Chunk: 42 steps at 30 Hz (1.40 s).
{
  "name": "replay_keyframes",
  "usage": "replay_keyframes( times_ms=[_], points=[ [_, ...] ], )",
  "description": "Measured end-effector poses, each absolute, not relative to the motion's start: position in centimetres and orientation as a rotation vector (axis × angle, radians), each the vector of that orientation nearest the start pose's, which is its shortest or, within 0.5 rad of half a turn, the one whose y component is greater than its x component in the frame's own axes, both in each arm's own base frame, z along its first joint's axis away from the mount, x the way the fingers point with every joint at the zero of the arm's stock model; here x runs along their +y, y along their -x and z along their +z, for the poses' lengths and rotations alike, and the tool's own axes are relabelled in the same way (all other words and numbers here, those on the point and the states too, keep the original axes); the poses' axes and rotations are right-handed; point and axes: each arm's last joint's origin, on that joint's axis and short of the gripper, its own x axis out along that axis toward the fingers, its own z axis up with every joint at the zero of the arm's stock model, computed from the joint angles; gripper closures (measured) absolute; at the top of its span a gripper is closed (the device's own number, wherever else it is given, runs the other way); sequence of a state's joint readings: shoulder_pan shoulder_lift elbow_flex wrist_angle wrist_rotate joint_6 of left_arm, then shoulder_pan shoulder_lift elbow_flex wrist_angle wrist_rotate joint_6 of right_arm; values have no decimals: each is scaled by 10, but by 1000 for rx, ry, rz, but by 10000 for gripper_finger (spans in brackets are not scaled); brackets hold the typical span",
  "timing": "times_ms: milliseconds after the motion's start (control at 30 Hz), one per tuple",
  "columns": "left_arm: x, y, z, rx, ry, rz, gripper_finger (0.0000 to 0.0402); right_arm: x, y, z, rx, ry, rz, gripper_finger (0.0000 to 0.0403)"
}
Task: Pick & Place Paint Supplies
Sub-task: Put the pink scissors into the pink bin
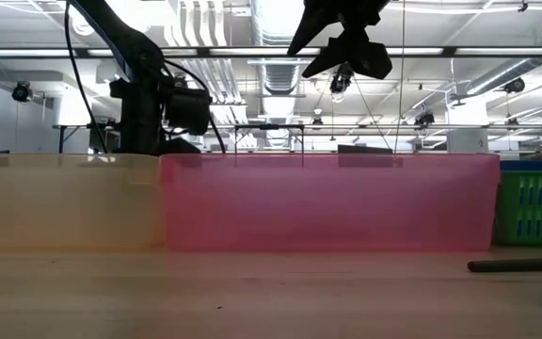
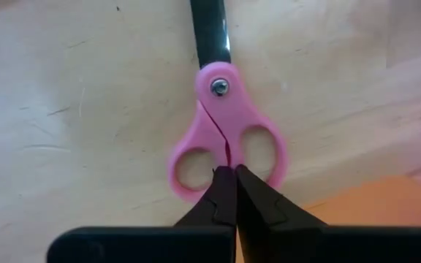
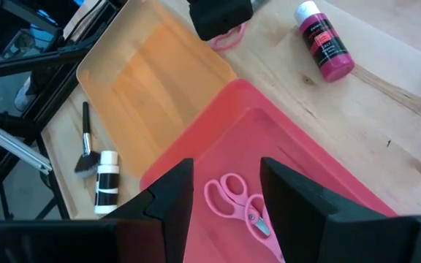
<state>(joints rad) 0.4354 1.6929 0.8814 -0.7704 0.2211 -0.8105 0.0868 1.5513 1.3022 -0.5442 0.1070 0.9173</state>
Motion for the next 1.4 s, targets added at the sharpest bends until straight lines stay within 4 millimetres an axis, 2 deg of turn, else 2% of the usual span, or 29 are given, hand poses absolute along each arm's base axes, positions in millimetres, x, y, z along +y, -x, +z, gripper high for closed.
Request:
replay_keyframes(
  times_ms=[667,1067,1400],
  points=[
    [105,-233,151,1349,1094,853,400,26,-334,297,718,-791,-375,246],
    [106,-231,152,1344,1020,916,317,26,-334,297,718,-792,-374,246],
    [106,-230,147,1380,1008,910,311,26,-334,297,718,-792,-374,246]
  ],
)
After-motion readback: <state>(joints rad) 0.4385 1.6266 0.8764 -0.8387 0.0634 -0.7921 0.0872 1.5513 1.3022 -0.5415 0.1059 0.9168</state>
